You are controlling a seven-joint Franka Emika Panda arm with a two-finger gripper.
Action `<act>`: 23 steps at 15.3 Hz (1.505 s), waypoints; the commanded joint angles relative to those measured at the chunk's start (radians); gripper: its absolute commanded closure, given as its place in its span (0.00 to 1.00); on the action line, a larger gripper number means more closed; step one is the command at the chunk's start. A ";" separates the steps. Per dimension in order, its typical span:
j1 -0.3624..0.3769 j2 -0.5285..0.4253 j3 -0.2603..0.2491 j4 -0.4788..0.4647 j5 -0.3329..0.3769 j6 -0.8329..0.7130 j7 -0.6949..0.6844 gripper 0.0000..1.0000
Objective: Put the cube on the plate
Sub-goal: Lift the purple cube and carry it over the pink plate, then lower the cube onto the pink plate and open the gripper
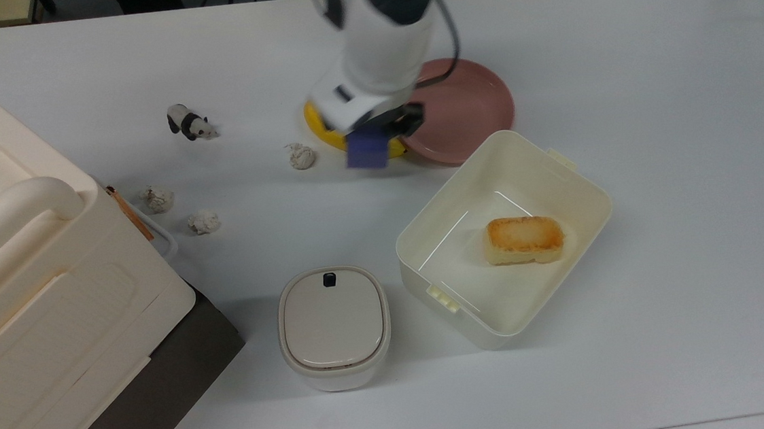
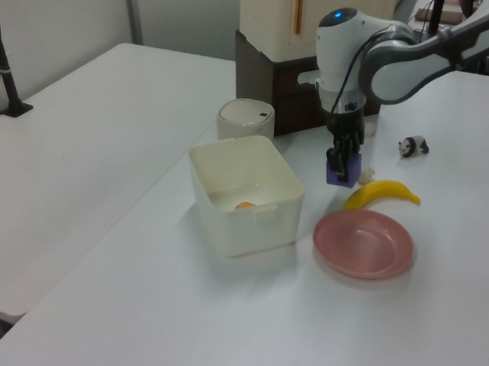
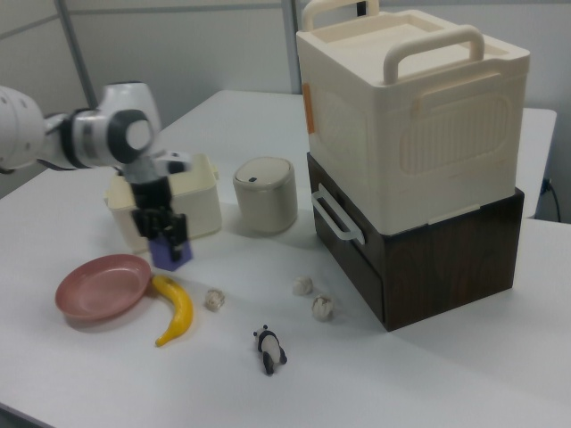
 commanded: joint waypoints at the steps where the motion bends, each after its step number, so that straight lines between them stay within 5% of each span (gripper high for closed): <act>1: 0.004 -0.023 0.078 -0.021 -0.017 -0.055 0.079 0.90; 10: 0.107 -0.016 0.133 -0.026 -0.023 -0.117 0.145 0.87; 12: 0.109 -0.016 0.143 -0.026 -0.023 -0.124 0.145 0.57; 13: 0.107 -0.016 0.143 -0.026 -0.023 -0.132 0.145 0.30; 15: 0.106 -0.016 0.143 -0.026 -0.023 -0.134 0.145 0.05; 23: 0.093 -0.022 0.141 -0.020 -0.023 -0.147 0.141 0.00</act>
